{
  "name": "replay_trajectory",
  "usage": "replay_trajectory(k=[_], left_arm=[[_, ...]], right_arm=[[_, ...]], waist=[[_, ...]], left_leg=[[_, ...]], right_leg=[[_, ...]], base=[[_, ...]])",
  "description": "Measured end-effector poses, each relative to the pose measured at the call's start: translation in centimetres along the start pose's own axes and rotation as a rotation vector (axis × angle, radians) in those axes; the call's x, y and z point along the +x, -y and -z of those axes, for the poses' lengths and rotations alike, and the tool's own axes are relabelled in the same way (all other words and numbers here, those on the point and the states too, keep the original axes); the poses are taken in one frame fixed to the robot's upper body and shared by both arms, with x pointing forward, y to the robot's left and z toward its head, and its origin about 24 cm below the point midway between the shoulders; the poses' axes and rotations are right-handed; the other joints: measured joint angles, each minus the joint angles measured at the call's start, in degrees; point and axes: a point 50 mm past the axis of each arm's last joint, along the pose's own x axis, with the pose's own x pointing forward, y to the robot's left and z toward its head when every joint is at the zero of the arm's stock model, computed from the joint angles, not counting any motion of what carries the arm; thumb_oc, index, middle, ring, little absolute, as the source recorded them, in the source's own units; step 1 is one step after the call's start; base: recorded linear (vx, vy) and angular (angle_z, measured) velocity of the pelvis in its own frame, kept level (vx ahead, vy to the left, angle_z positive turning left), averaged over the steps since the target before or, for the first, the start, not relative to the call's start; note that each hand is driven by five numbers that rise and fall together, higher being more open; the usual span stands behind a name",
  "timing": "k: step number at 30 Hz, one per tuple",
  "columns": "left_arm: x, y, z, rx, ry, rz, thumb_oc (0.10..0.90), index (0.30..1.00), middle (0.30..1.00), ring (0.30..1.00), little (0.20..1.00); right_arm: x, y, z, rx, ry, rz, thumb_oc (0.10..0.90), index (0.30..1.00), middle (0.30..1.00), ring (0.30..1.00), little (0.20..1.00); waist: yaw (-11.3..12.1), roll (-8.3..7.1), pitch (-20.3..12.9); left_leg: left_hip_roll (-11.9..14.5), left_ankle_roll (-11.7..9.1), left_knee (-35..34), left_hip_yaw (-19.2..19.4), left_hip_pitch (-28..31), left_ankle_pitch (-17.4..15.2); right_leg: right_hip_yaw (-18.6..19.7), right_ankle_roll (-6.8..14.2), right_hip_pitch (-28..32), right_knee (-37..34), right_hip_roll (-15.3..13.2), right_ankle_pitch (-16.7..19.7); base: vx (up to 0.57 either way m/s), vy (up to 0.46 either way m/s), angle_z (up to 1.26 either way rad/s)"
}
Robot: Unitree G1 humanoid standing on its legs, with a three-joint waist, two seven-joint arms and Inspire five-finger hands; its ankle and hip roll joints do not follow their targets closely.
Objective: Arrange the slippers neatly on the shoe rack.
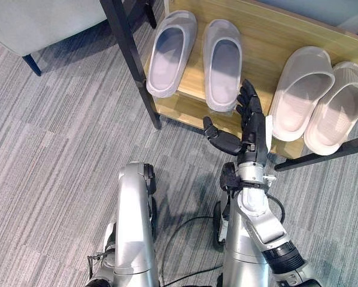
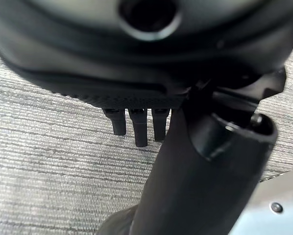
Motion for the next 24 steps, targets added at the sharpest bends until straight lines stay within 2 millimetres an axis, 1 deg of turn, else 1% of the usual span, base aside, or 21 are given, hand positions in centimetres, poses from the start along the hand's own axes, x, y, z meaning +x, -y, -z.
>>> replay_trajectory(k=[6, 10, 15, 17, 24], left_arm=[[0.1, 0.0, -0.1, 0.016, 0.003, 0.002, 0.8, 0.9, 0.9, 0.9, 0.9], [0.1, 0.0, -0.1, 0.016, 0.002, 0.002, 0.8, 0.9, 0.9, 0.9, 0.9], [0.0, 0.0, 0.1, 0.019, -0.003, 0.002, 0.8, 0.9, 0.9, 0.9, 0.9], [0.0, 0.1, 0.0, 0.02, -0.002, 0.004, 0.8, 0.9, 0.9, 0.9, 0.9], [0.0, 0.1, 0.1, 0.025, -0.003, 0.005, 0.8, 0.9, 0.9, 0.9, 0.9]], right_arm=[[0.2, -0.6, -0.2, 0.004, 0.01, -0.034, 0.8, 0.9, 0.9, 0.9, 0.9], [0.5, -1.6, -0.8, 0.013, 0.037, -0.089, 0.8, 0.9, 0.9, 0.9, 0.9], [1.8, -3.0, -1.2, -0.005, 0.065, -0.135, 0.8, 0.9, 0.9, 0.9, 0.9], [2.2, -3.3, -1.5, -0.007, 0.074, -0.143, 0.8, 0.9, 0.9, 0.9, 0.9], [2.3, -3.9, -1.9, -0.002, 0.089, -0.182, 0.8, 0.9, 0.9, 0.9, 0.9]], waist=[[0.0, 0.02, -0.01], [0.13, 0.02, -0.01], [0.35, 0.02, -0.01], [0.62, 0.03, -0.01], [0.62, 0.16, 0.05]], left_leg=[[-0.02, 0.0, 0.05, 0.0, 0.32, 0.0], [-0.04, 0.0, 0.1, -0.04, 0.51, 0.0], [-0.07, 0.0, 0.1, -0.05, 0.72, 0.0], [-0.07, 0.0, 0.1, -0.05, 0.75, 0.0], [-0.08, -0.02, 0.1, -0.06, 0.89, -0.01]], right_leg=[[-0.01, -0.01, 0.43, 0.04, 0.0, 0.02], [-0.01, 0.0, 0.63, 0.05, -0.01, 0.0], [-0.03, -0.01, 0.81, 0.07, -0.02, 0.02], [-0.05, -0.01, 0.83, 0.08, -0.04, 0.02], [-0.04, -0.02, 0.91, 0.09, 0.02, 0.01]], base=[[0.0, 0.0, 0.0], [0.0, 0.0, 0.0], [0.0, 0.0, 0.0], [0.0, 0.0, 0.0], [0.0, 0.0, 0.0]])
